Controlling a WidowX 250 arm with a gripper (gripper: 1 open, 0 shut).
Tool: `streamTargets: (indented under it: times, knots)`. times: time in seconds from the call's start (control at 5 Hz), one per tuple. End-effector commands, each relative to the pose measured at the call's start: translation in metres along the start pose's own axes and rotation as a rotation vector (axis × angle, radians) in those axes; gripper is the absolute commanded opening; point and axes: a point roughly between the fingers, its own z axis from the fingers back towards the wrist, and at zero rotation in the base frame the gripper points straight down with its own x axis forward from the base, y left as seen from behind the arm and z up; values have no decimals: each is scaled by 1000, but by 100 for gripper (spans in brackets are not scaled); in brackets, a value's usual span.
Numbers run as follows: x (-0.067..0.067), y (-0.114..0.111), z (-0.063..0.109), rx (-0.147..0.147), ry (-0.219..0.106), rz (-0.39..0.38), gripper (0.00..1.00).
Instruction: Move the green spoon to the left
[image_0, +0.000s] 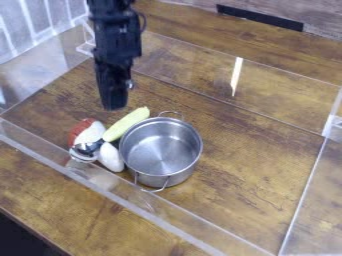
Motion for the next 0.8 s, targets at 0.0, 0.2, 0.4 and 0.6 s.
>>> streamTargets:
  times: [0.0, 0.2, 0.4, 0.6]
  knots:
    - [-2, -7, 8, 19, -70, -33, 0]
    - [1, -16, -2, 4, -71, -63, 0]
    - [19, -17, 3, 8, -88, -31, 0]
    - [34, -22, 5, 5, -100, -13, 100]
